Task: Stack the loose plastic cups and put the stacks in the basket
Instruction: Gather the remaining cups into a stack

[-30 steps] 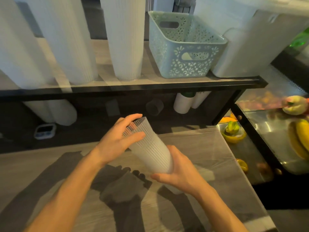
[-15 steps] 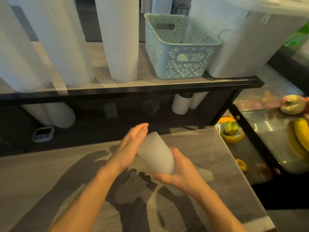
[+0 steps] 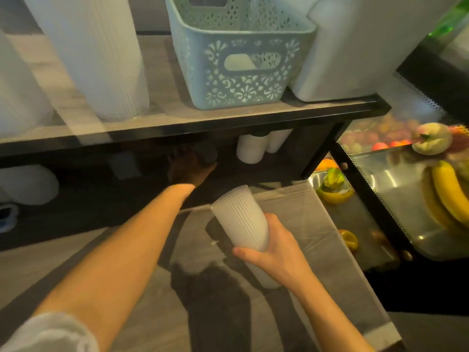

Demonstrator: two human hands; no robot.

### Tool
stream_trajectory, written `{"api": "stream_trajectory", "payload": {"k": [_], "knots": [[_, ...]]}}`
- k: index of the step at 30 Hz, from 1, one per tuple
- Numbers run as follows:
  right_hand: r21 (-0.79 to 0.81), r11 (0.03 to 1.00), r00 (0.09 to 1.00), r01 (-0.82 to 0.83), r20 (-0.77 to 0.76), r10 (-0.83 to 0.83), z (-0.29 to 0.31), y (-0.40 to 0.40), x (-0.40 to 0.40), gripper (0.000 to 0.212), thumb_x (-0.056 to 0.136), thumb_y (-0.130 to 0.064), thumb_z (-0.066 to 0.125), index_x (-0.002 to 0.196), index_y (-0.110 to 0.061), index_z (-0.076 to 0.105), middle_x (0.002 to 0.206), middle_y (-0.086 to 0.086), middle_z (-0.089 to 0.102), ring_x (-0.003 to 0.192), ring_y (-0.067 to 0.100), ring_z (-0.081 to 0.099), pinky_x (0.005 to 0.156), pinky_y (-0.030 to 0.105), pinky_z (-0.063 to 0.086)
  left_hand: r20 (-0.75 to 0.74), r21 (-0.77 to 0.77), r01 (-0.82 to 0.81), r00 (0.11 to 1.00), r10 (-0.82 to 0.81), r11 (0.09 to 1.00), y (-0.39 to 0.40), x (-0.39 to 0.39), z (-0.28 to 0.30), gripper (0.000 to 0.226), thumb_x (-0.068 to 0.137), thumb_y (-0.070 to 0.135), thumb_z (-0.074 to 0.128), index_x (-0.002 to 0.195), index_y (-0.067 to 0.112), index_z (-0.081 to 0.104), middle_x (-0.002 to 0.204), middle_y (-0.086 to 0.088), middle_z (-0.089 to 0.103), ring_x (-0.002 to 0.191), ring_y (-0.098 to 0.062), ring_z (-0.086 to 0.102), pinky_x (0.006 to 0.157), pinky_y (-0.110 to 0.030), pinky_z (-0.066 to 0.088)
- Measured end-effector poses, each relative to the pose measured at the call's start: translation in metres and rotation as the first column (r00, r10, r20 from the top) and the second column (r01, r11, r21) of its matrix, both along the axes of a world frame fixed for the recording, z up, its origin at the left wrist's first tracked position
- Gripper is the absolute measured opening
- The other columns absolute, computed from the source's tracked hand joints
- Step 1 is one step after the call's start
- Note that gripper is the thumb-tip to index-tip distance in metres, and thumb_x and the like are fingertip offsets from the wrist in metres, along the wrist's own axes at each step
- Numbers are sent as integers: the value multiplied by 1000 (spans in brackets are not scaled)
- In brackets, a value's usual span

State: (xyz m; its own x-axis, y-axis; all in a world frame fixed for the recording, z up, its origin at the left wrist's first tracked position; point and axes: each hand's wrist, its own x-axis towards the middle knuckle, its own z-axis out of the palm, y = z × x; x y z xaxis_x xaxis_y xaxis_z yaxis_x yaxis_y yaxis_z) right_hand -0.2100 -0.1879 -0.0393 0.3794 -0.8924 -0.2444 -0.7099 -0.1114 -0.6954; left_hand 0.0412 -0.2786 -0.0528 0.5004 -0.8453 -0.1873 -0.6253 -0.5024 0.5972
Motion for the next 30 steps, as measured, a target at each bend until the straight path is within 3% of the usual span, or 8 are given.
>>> {"api": "stream_trajectory", "payload": {"k": [5,11,14,17,20,23,26,30], "knots": [[-24,1000,999,-3,-52,2,-9,-4,-15,83,66,-60,81,129,-30,37,118,-11,51,104,9,55,80,31,54,-9,-3,-24,1000,24,1000,-24,-8,-18,85,88,53,63,154,20,21,160,-16,17,147,-40,14,119,-54,15],[-25,1000,999,5,-43,-6,-14,-15,-14,86,67,-61,81,132,-29,35,117,-14,46,102,6,53,72,18,50,-139,99,-122,981,135,988,-29,-17,-21,58,101,37,47,148,7,31,154,-21,28,142,-37,27,118,-46,20],[-16,1000,1000,0,-27,-1,-12,-13,-11,86,67,-58,82,133,-27,37,118,-11,48,104,7,53,77,23,52,-232,17,-38,972,41,999,-10,-17,-16,58,98,37,54,146,9,38,151,-18,36,139,-34,33,118,-43,21],[-1,1000,1000,3,-22,-3,-8,-9,-9,85,66,-58,83,132,-26,39,118,-9,52,103,9,54,80,30,53,-298,-127,-82,954,40,988,10,-13,-4,62,92,41,63,145,14,44,150,-14,42,136,-32,39,113,-37,28],[17,1000,1000,-19,-23,20,-7,-4,-5,85,64,-61,82,130,-29,39,118,-10,52,103,8,54,83,35,54,-425,-108,-186,897,124,977,36,-4,0,69,83,46,69,144,21,47,142,-10,48,130,-32,47,110,-41,38],[26,999,998,-43,-40,44,-3,3,0,83,63,-64,80,127,-32,38,116,-11,50,103,8,53,84,36,54,-554,-170,-335,810,192,927,78,8,0,49,73,48,73,119,34,65,118,5,61,109,-21,60,99,-40,49],[27,997,996,-71,-42,72,3,12,7,78,62,-65,79,121,-33,39,114,-13,50,101,8,53,82,34,52,-676,-198,-418,714,185,887,113,12,11,58,59,57,72,102,18,70,104,-5,73,97,-19,70,93,-44,55],[16,989,987,-148,-61,149,13,26,17,75,63,-66,79,118,-33,39,111,-15,50,98,7,53,80,33,53,-696,-306,-441,708,118,844,149,19,32,32,82,40,70,99,14,64,109,-10,69,105,-23,66,95,-50,53]]}}
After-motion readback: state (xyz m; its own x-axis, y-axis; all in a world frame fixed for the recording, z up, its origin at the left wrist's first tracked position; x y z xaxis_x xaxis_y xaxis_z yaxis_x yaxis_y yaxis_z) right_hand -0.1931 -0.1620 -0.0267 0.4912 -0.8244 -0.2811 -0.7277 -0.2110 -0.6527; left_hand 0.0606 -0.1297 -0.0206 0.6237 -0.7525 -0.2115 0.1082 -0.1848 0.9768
